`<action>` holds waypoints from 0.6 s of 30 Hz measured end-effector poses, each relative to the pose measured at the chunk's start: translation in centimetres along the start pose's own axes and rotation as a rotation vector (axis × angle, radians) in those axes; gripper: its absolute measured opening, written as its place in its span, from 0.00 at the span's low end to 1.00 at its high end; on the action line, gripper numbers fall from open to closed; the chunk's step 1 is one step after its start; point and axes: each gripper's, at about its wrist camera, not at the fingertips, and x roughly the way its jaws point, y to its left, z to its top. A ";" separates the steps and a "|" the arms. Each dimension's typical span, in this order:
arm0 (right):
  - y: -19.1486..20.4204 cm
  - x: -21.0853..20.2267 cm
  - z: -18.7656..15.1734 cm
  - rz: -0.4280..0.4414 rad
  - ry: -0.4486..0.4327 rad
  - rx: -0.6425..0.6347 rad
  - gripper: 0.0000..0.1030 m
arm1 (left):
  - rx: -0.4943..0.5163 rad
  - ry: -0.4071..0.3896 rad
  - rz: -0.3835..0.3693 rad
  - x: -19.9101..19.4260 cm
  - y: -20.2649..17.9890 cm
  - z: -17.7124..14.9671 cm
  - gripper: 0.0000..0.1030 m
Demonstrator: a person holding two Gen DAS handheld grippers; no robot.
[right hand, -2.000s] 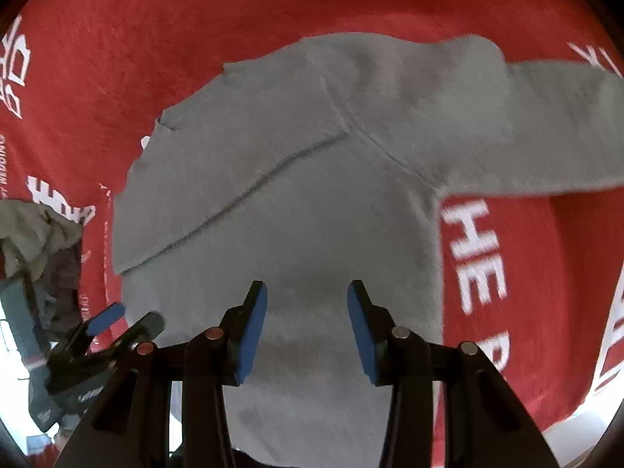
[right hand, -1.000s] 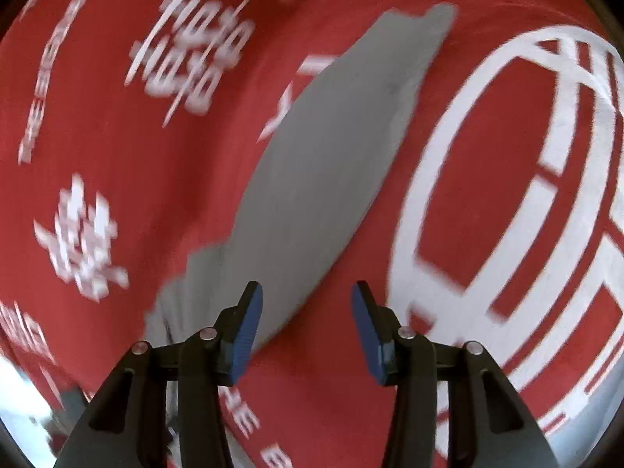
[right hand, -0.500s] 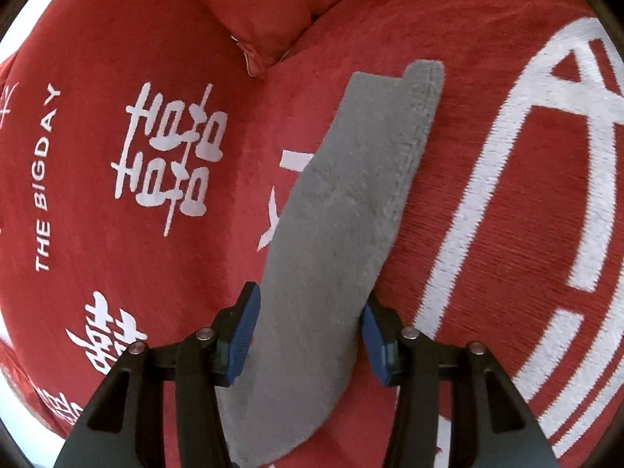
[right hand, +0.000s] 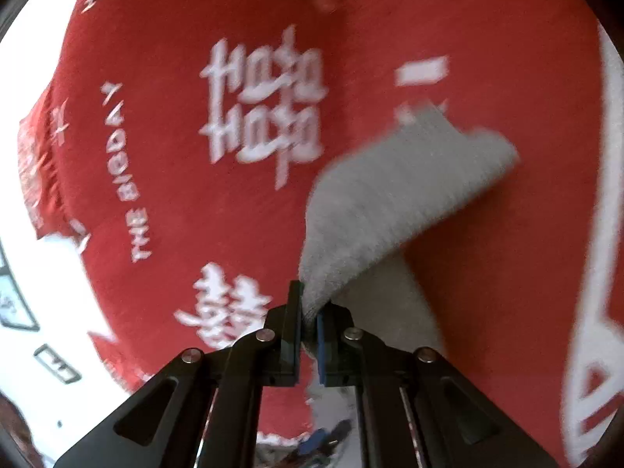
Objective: Fold small clothes
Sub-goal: 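Grasp the other sleeve cuff with the right tool and lift it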
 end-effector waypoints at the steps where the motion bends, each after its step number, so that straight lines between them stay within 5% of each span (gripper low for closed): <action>1: 0.7 0.9 -0.7 0.032 0.023 -0.002 0.06 | -0.009 -0.001 0.004 0.0 0.7 0.0 1.00; 8: 5.7 7.5 -6.0 0.143 0.176 -0.062 0.06 | -0.100 -0.014 0.037 -0.3 7.5 -0.6 1.00; 18: 11.0 20.6 -19.9 0.015 0.498 -0.429 0.06 | -0.252 0.005 0.092 -0.8 18.4 -5.5 1.00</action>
